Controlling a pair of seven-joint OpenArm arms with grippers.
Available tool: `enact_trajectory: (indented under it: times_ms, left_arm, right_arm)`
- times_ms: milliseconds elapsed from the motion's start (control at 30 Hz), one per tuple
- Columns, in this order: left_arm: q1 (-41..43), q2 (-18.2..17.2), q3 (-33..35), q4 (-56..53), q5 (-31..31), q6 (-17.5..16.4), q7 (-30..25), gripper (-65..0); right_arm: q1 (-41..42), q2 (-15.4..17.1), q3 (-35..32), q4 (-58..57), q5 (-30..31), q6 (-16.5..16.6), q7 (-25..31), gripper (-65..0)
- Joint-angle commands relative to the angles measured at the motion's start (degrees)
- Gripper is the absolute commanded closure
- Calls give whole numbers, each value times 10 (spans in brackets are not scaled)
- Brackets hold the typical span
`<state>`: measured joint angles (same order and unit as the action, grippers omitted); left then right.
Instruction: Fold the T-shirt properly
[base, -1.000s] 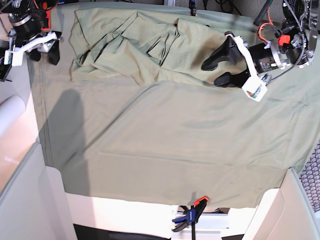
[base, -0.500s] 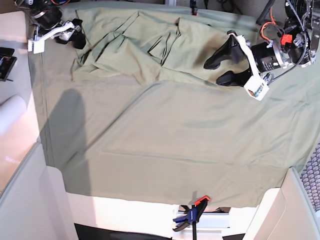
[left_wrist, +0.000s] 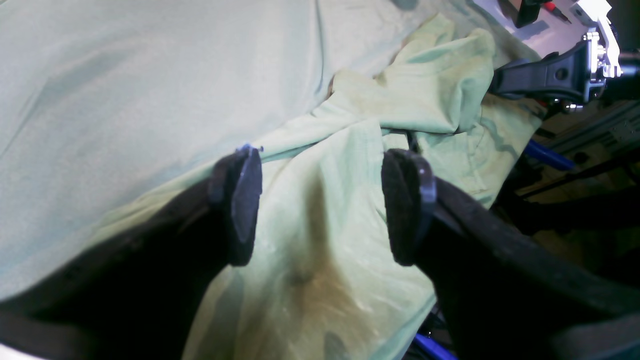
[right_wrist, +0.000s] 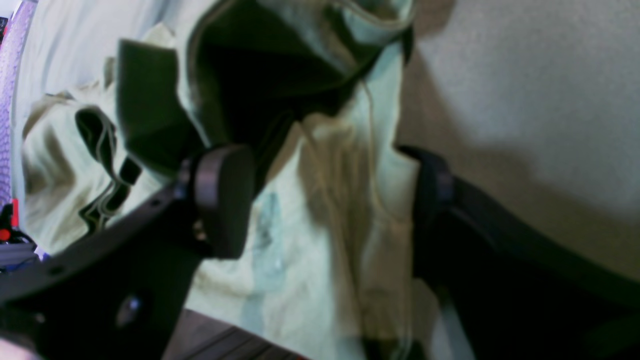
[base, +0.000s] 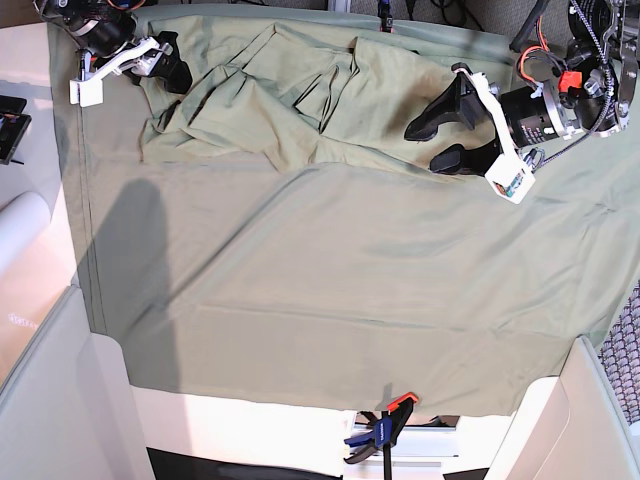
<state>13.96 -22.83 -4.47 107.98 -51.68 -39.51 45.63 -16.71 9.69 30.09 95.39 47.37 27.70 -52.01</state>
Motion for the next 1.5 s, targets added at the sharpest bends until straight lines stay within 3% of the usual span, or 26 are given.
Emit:
enact_trajectory:
  times_ms: [0,200,533,567,600,667,700,900,1033,1333,1467]
  left_arm:
    - [-4,-5,-3,9,-13,-5,-12,-407]
    - [-5,-5,-3,9,-12,-5,-12,-407]
    - [-4,-5,-3,9,-13,-5,-12,-407]
    - [-5,-5,-3,9,-13,-5,-12,-407]
    - [-4,-5,-3,9,-13,-5,-12,-407]
    - [-4,-5,-3,9,-12,-5,-12,-407]
    - [-4,-5,-3,9,-12,-5,-12,-407]
    - [-5,-5,-3,9,-13,-5,-12,-407]
    - [-5,-5,-3,9,-15,-5,-12,-407]
    - [-5,-5,-3,9,-14,-5,-13,-407]
    - [-5,-5,-3,9,-15,-5,-17,-407]
  right_arm:
    - [0,6,2,7,16,12,1,-434]
    - [0,6,7,24,14,12,4,-434]
    - [6,8,47,165,-6,13,51,-431]
    - [11,7,47,175,-2,13,52,-398]
    - [17,7,44,181,5,13,53,-316]
    - [34,7,31,183,3,13,54,-43]
    - [42,4,21,183,-10,13,55,0]
    - [76,-17,-76,144,-138,13,110,0]
    - [77,-18,-133,81,-203,12,112,0]
    - [-10,-18,-101,59,-203,12,126,0]
    - [-11,-18,-60,60,-148,12,126,0]
